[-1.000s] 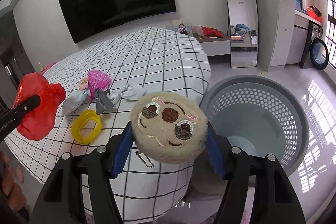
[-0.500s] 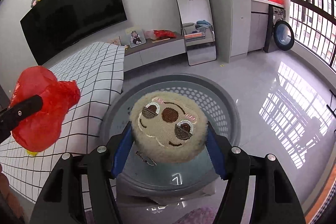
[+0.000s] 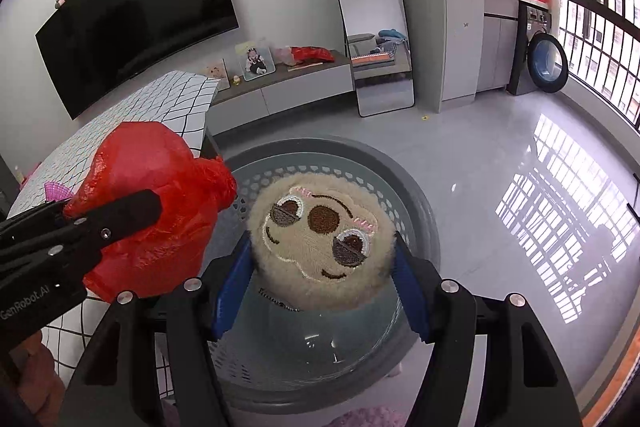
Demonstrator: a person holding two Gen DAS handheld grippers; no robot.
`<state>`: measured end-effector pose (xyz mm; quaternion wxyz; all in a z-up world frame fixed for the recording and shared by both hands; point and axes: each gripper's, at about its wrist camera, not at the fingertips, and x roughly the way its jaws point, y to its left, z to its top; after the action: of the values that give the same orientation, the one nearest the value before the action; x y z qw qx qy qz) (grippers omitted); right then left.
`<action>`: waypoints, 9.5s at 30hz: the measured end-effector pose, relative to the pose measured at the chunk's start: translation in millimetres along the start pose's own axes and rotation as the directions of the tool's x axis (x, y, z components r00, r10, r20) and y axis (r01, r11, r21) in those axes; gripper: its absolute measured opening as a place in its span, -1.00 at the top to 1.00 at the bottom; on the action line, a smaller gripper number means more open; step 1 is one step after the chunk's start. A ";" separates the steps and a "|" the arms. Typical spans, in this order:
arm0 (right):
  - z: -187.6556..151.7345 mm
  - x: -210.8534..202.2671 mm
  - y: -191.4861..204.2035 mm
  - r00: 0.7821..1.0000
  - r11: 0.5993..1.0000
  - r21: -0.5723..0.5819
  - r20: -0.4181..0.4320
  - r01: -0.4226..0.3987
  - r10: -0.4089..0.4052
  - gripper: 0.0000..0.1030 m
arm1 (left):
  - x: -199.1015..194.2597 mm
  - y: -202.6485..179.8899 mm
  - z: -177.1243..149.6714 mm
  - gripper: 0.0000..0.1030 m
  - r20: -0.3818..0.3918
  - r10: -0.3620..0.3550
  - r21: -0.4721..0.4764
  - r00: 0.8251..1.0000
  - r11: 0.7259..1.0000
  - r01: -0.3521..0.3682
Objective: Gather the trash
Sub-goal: 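Open both tools over the grey basket, dropping the bag and plush toy, then move both tools back over the bed toward the yellow ring, then grasp the yellow ring with the left tool while the right tool grasps the white tissue, then carry the yellow ring and white tissue over the grey basket with both tools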
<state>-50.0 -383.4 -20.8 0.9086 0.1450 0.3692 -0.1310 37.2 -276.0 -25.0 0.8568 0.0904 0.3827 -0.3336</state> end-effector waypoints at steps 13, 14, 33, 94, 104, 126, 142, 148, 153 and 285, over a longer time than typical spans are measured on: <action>10.1 5.7 -12.2 1.000 1.000 0.017 0.011 -0.010 0.010 -0.43 | -3.0 10.1 1.2 -0.44 0.013 0.030 -0.036 0.999 0.999 -0.030; 9.6 5.2 -12.0 1.000 1.000 0.016 0.012 -0.009 0.008 -0.43 | -3.6 11.4 0.8 -0.44 0.014 0.032 -0.040 0.999 0.999 -0.032; -6.0 -17.5 2.1 1.000 1.000 0.031 0.017 0.001 -0.002 -0.43 | -55.1 42.1 -16.3 -0.53 0.068 0.121 -0.106 0.990 0.988 -0.113; -72.4 -144.0 239.3 0.996 0.989 -0.151 0.090 0.008 0.006 -0.43 | -250.6 234.8 -144.5 -0.87 0.177 0.379 -0.258 0.908 0.909 -0.329; -58.8 -129.2 224.8 0.996 0.995 -0.093 0.080 -0.033 0.040 -0.43 | -237.9 228.5 -127.1 -0.87 0.167 0.358 -0.238 0.919 0.919 -0.315; -3.8 -31.0 218.2 0.979 0.969 -0.142 -0.026 -0.202 0.200 -0.43 | -193.9 235.3 -81.1 -0.87 0.083 0.433 -0.284 0.897 0.874 -0.396; 3.5 -8.1 254.5 0.951 0.925 -0.226 -0.123 -0.305 0.283 -0.43 | -210.4 266.6 -96.3 -0.87 0.031 0.562 -0.341 0.826 0.783 -0.520; -3.5 1.2 264.2 0.944 0.916 -0.237 -0.150 -0.323 0.294 -0.43 | -199.0 261.3 -110.1 -0.87 -0.004 0.536 -0.334 0.844 0.795 -0.506; -3.2 13.3 266.6 0.943 0.913 -0.252 -0.168 -0.322 0.286 -0.43 | -180.1 252.2 -116.8 -0.87 -0.032 0.492 -0.329 0.870 0.817 -0.474; -2.7 39.7 20.4 0.992 1.000 -0.001 -0.126 0.011 -0.011 0.55 | -1.5 28.9 -33.2 -0.39 -0.068 0.140 0.001 0.988 0.990 -0.140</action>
<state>-17.2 -368.8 -47.3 0.8827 0.1507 0.4268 -0.1265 35.2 -239.6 -49.8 0.8647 0.1269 0.4049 -0.2686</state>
